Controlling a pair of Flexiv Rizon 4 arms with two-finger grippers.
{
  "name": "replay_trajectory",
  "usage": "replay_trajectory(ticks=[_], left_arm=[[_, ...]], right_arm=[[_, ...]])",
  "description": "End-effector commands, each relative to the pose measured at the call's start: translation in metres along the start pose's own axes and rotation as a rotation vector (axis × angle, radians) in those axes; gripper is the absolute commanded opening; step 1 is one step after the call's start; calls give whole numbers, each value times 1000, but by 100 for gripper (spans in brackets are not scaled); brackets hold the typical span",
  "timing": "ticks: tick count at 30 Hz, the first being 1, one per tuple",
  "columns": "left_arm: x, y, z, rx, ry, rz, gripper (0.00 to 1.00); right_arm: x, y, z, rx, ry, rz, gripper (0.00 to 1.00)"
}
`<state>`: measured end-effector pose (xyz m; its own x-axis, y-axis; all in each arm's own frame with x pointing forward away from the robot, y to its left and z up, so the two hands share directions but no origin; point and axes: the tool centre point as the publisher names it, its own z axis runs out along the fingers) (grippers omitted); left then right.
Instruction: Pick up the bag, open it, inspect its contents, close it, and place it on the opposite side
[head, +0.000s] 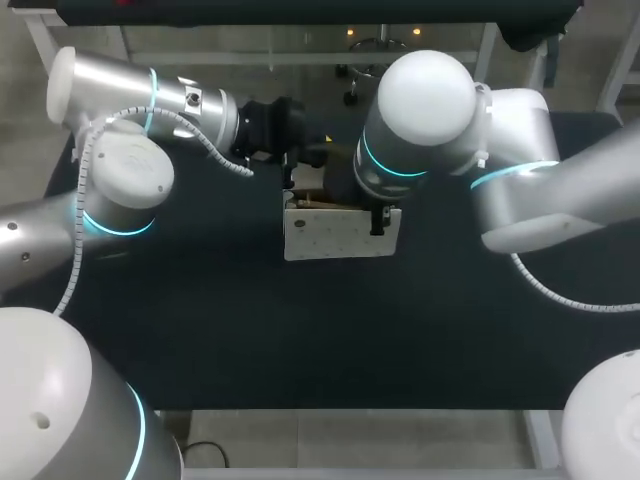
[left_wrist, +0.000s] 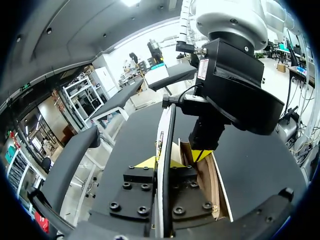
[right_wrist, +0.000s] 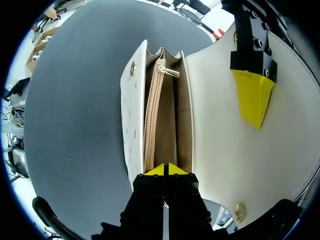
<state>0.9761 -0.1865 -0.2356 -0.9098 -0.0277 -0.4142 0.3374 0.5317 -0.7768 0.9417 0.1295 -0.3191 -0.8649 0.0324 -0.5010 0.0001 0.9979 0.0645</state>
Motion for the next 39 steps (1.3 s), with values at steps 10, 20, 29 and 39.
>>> replay_trajectory(ticks=[10, 20, 29, 39], left_arm=[[1, -5, 3, 5, 4, 0, 0], [3, -6, 3, 1, 9, 8, 0], [3, -4, 2, -3, 6, 5, 0], [3, -4, 1, -4, 5, 9, 0]], right_arm=[[-3, 12, 16, 21, 52, 35, 0], [-13, 18, 21, -10, 69, 53, 0], [-13, 20, 31, -38, 117, 54, 0], [-18, 6, 39, -25, 152, 87, 0]])
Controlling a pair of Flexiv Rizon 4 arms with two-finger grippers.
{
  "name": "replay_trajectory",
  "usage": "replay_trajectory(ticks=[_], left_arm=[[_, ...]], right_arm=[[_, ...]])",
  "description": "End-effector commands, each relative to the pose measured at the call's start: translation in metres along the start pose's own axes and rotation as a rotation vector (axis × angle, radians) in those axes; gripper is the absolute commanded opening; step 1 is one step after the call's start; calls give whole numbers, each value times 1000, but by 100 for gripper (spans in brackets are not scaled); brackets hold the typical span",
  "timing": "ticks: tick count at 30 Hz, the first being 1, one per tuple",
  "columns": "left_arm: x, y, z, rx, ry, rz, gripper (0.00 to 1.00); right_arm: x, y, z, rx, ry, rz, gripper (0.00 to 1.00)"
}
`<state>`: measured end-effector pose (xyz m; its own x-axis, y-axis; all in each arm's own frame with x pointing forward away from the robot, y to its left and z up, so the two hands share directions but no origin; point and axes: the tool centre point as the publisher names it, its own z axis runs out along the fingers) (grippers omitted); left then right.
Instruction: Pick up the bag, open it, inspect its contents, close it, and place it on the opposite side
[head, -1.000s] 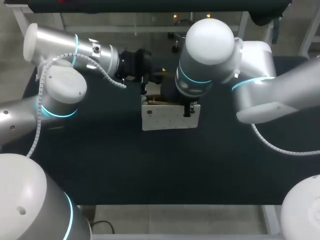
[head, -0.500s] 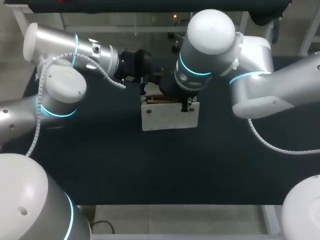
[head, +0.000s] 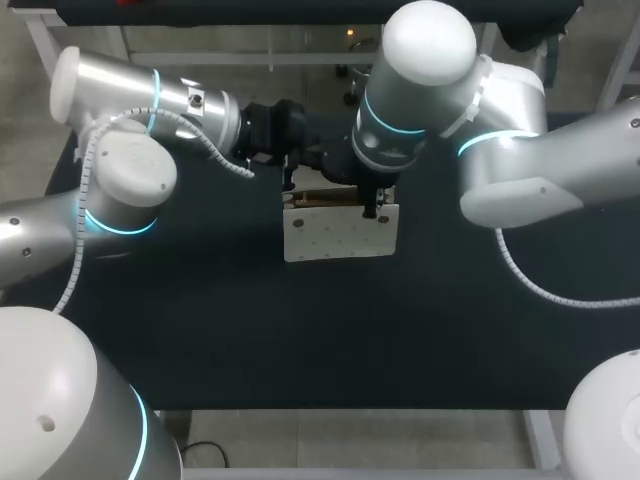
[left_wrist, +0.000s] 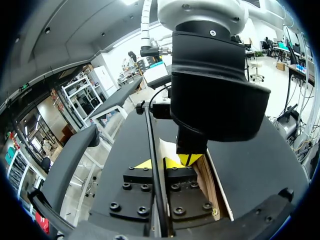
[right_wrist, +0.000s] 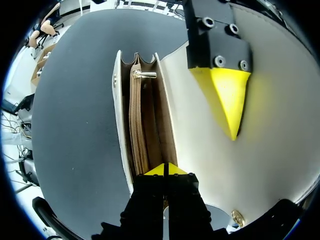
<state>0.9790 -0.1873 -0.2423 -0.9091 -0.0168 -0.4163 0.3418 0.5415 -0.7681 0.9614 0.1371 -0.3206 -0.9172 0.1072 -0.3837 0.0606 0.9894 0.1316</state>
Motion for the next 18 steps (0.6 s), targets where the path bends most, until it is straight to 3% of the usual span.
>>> replay_trajectory(ticks=[1, 10, 18], left_arm=[[3, -9, -4, 7, -3, 1, 0], [2, -8, -5, 6, -6, -4, 0], [0, -3, -5, 23, 11, -42, 0]], right_arm=[[-5, -4, 27, 0, 39, 11, 0], [6, -11, 32, -7, 57, 18, 0], [8, -10, 24, -24, 12, 19, 0]])
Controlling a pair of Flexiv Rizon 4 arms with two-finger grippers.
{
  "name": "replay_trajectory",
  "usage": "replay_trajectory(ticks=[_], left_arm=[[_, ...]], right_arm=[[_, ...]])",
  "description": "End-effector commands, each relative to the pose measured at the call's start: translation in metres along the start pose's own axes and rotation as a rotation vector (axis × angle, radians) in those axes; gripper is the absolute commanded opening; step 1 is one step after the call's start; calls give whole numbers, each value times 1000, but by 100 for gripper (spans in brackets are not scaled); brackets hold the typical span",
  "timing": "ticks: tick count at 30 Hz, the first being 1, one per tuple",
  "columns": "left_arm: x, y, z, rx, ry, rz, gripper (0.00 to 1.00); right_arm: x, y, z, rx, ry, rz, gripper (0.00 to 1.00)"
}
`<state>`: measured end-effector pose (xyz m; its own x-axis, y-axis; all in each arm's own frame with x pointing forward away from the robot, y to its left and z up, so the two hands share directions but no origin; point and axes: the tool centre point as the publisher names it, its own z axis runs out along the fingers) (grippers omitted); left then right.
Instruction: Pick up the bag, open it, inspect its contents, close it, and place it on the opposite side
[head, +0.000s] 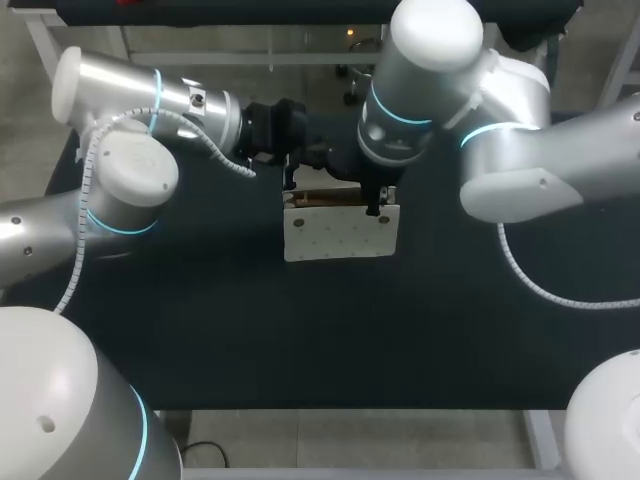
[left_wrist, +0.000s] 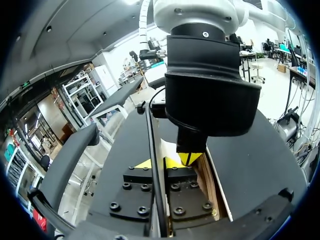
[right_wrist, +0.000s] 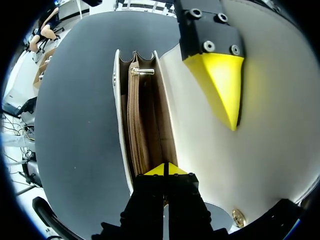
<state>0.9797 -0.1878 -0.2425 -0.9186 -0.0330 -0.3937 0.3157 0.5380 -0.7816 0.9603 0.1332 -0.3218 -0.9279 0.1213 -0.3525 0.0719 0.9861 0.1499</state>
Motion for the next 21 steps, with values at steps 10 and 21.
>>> replay_trajectory(ticks=[10, 21], left_arm=[[-4, 1, -6, 60, 57, -72, 0], [-6, 4, -6, 78, 74, -108, 0]], right_arm=[[10, -3, 26, -19, -25, -8, 0], [9, 0, 25, -18, -33, -16, 0]])
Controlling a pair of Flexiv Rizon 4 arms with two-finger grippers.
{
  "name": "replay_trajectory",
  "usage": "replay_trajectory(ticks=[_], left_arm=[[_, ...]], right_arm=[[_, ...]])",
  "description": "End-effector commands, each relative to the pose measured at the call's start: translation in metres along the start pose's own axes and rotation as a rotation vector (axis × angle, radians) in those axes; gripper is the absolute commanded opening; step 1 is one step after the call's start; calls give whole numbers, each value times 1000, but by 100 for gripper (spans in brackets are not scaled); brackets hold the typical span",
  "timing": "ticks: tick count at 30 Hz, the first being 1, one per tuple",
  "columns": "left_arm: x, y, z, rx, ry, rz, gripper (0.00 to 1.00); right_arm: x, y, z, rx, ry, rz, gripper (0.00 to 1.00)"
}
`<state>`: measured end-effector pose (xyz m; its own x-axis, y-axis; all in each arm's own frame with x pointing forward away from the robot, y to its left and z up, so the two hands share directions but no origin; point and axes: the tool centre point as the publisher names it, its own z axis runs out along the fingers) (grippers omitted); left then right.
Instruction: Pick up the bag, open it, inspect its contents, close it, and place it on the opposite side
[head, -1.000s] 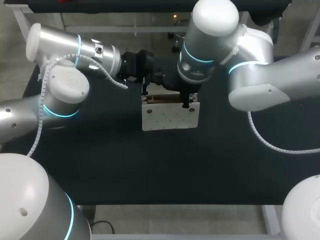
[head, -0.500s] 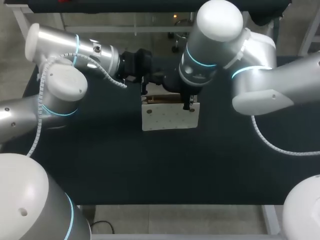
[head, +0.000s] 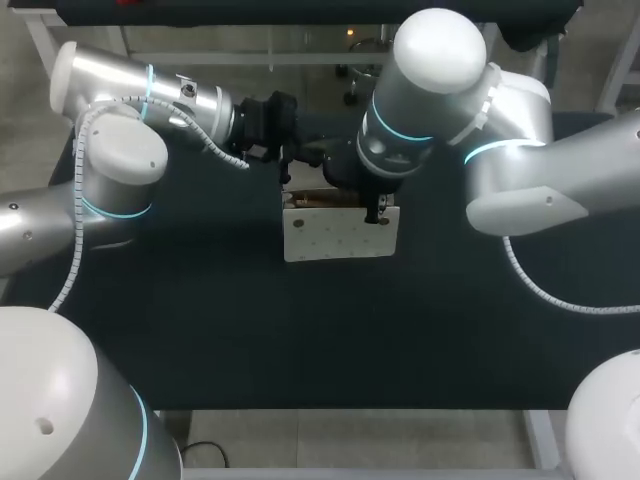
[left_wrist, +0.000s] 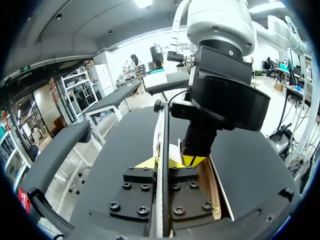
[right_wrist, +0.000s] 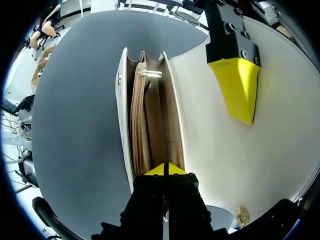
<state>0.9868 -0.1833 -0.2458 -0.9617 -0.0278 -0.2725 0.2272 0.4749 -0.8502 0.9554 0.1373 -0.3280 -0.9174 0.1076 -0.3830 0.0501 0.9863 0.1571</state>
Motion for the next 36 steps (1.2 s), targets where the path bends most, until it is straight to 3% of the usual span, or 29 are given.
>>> replay_trajectory(ticks=[1, 36], left_arm=[[0, -4, -5, 7, 6, 0, 0], [-8, 3, 2, 55, 104, -161, 0]], right_arm=[[2, -3, 20, -2, -8, 3, 0], [1, -3, 14, 2, -78, -7, 0]])
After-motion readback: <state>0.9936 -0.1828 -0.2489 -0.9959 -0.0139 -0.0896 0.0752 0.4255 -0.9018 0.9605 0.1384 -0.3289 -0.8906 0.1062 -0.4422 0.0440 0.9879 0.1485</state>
